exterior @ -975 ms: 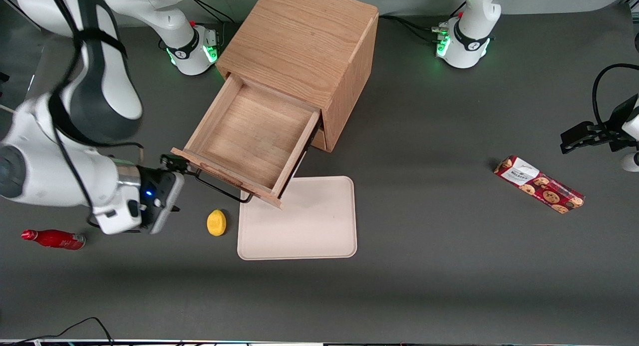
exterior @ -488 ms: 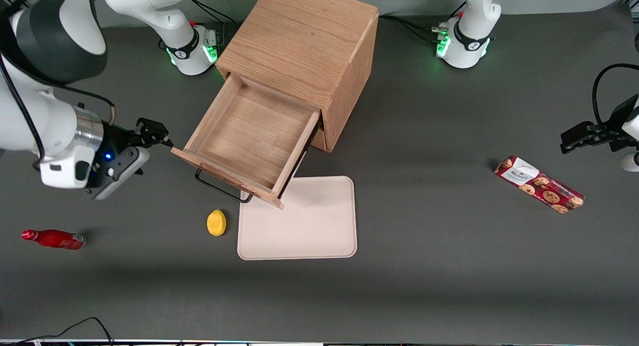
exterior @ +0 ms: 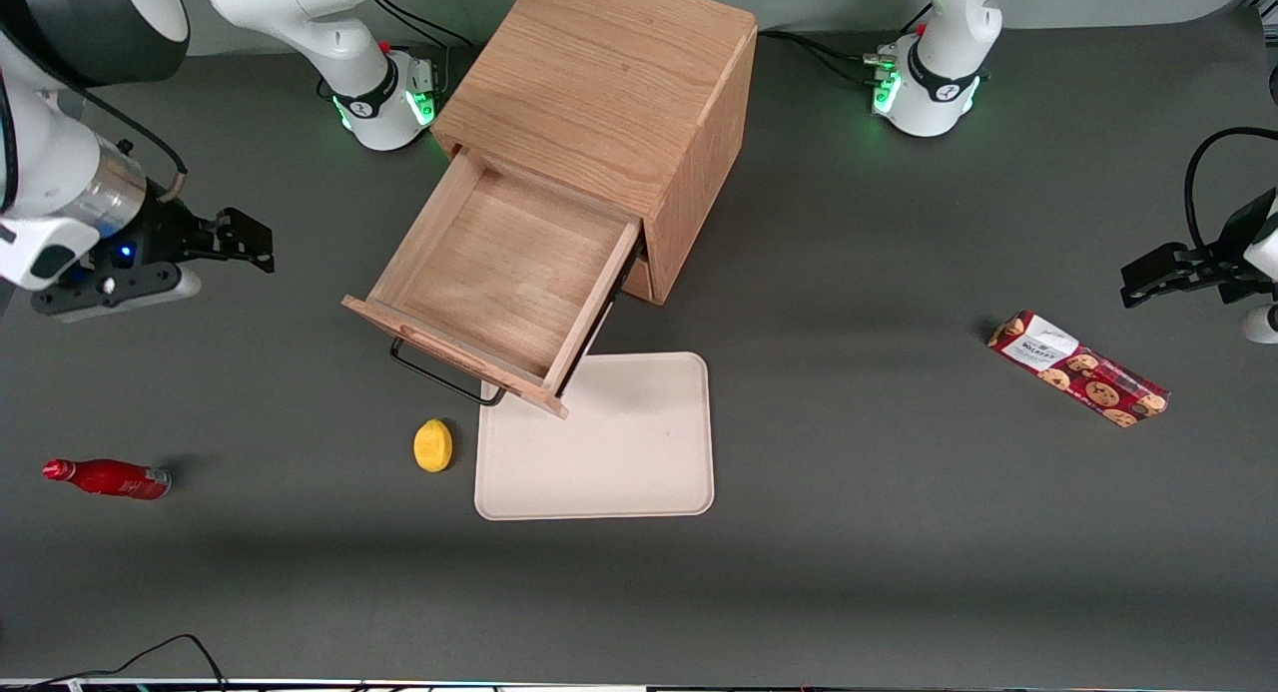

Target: Open upper drawer

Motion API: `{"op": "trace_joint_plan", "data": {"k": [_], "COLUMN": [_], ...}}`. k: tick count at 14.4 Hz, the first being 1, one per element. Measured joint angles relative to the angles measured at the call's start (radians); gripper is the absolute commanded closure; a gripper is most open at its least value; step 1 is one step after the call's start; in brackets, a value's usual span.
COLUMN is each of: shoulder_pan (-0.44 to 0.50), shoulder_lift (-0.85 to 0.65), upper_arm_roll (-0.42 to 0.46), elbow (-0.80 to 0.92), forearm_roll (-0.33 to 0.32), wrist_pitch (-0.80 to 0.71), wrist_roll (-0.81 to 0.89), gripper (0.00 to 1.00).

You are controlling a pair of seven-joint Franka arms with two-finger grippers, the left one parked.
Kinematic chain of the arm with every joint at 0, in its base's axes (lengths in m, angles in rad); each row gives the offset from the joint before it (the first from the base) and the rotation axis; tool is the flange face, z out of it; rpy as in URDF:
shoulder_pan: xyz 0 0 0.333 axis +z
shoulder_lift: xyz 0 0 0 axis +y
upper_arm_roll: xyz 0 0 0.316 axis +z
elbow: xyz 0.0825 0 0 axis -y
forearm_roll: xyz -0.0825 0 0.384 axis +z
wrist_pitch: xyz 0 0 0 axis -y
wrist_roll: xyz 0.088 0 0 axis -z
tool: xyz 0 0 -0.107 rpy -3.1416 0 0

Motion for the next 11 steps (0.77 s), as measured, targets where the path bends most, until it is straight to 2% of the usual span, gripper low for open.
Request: {"op": "trace_joint_plan", "data": {"k": [7, 11], "shoulder_pan": [-0.159, -0.173], "shoulder_lift": [-0.032, -0.023], "upper_arm_roll": [-0.007, -0.005], "elbow": [-0.048, -0.031], "forearm_roll": [-0.020, -0.020], "wrist_pitch": [0.032, 0.036], "wrist_roll": [0.001, 0.002], "gripper": [0.00, 0.00]}}
